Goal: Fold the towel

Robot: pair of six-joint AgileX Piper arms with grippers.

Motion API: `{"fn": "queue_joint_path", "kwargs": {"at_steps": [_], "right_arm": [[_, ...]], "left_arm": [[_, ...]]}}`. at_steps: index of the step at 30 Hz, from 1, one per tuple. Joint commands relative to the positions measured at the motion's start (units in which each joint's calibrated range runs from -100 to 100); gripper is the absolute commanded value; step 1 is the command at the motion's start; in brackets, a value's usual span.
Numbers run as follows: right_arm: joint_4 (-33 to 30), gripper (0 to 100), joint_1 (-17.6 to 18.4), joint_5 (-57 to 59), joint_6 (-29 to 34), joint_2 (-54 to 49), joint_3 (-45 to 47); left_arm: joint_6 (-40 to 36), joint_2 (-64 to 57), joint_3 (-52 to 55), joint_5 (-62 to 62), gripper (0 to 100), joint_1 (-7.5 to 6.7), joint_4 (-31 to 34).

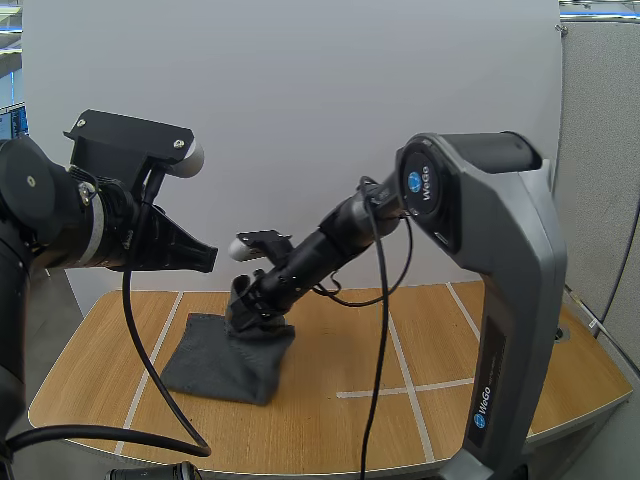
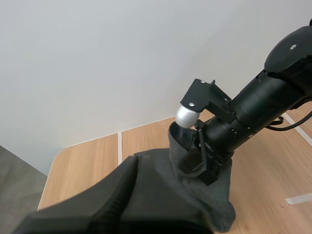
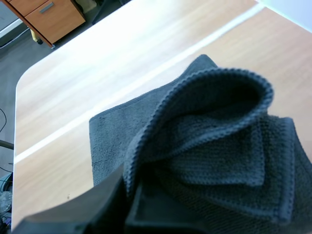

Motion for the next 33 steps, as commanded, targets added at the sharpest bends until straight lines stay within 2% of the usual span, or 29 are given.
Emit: {"fn": "queue_joint_path", "kwargs": {"at_steps": [1,7,18,26,29,30,31,32,33], "right_arm": [[1.32,0,3.61,-3.68,1.88,3.87,-6.53],[0.93,0,6.11,-3.90,3.92,9.17,-12.87],[0.93,0,9.34,-12.14,4.30,10.27,-13.06],[0.01,0,10.17,-14.53,4.30,10.32,-13.06],[-0.38,36,10.17,-13.84,4.30,10.32,-13.06],[-0.38,64,10.17,-13.26,4.44,10.32,-13.06],[-0.38,80,10.17,-13.04,5.13,10.32,-13.06],[-0.77,94,10.17,-12.81,5.67,10.08,-13.06],[-1.24,100,10.17,-12.56,5.79,9.59,-13.06]], "left_arm": [[-3.27,-1.59,-0.26,-1.68,0,0.00,0.05],[-3.40,-4.16,-0.26,-3.68,0,0.00,0.05],[-4.61,-5.68,-0.26,-3.21,0,0.00,0.19],[-4.61,-5.68,-0.26,-1.60,0,0.00,-0.10],[-4.61,-5.68,-0.26,-1.48,0,0.00,-0.10],[-4.61,-5.68,-0.26,-1.48,0,0.00,-0.10],[-4.61,-5.68,-0.26,-1.48,0,0.00,-0.10],[-4.61,-5.68,-0.26,-1.48,0,0.00,-0.10],[-4.61,-5.68,-0.26,-1.48,0,0.00,-0.10]]}}
